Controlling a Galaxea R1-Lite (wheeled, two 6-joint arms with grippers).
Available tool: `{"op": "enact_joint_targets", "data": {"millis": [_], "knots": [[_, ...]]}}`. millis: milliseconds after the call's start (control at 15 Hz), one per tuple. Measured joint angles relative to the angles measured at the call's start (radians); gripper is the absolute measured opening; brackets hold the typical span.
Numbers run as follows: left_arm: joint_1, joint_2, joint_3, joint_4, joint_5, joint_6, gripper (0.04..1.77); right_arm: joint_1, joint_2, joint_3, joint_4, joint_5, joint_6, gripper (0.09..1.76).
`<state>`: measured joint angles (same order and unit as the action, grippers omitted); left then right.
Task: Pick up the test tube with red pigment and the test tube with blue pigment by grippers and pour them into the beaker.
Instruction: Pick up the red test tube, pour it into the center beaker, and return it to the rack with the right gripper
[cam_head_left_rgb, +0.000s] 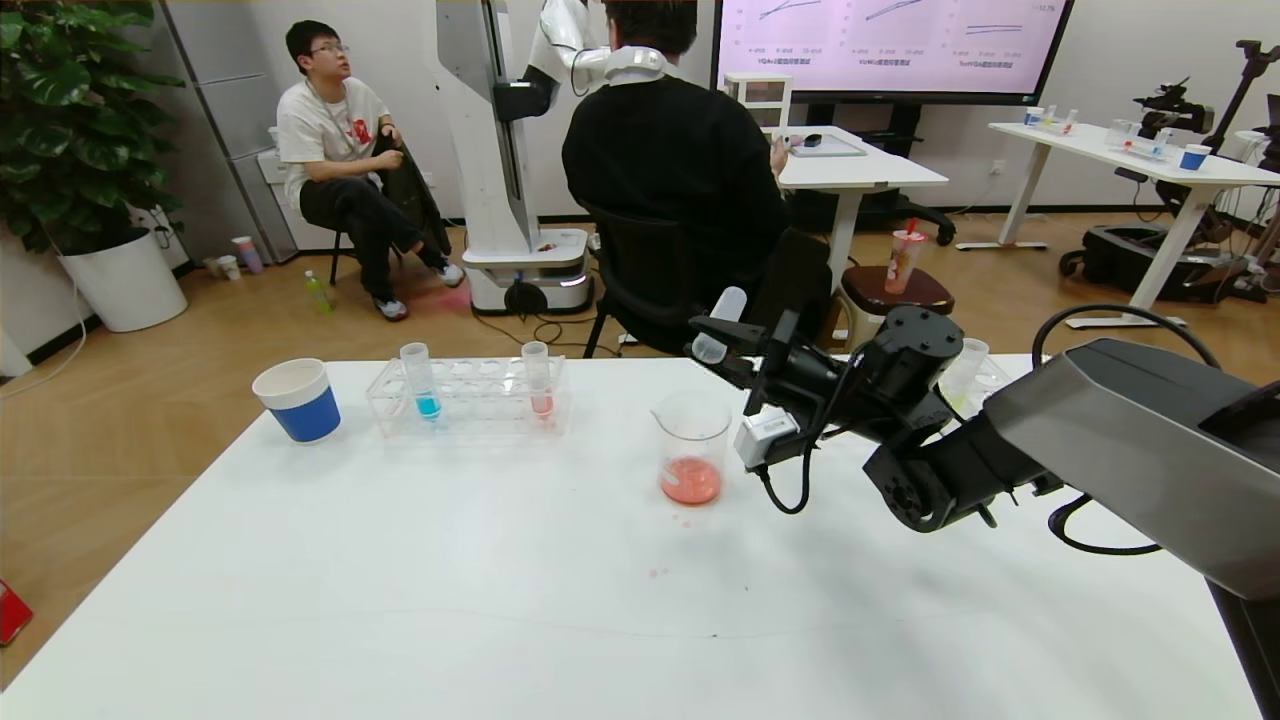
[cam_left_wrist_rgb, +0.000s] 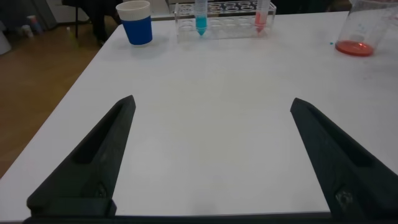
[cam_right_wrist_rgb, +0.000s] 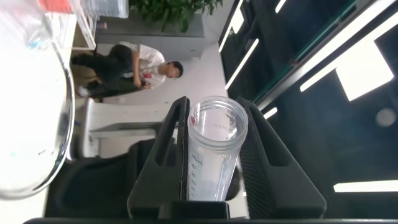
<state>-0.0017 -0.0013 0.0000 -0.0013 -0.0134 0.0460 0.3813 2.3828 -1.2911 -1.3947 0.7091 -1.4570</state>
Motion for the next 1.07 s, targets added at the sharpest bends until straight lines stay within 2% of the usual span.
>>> {"op": "enact_joint_targets", "data": {"millis": [267,600,867,1067], "knots": [[0.000,0.000,0.000,0.000,0.000,0.000,1.74,0.020,-0.035,-0.014,-0.040,-0.188,0.402,0.51],[0.000,0.000,0.000,0.000,0.000,0.000,1.74,0.109,-0.102,0.004,-0.075,-0.587,0.829,0.51],[0.000,0.000,0.000,0.000,0.000,0.000,1.74,0.163,-0.205,0.061,0.070,-0.868,1.141,0.51],[0.000,0.000,0.000,0.000,0.000,0.000,1.74,0.171,-0.320,0.138,0.249,-0.939,1.294,0.51]]}}
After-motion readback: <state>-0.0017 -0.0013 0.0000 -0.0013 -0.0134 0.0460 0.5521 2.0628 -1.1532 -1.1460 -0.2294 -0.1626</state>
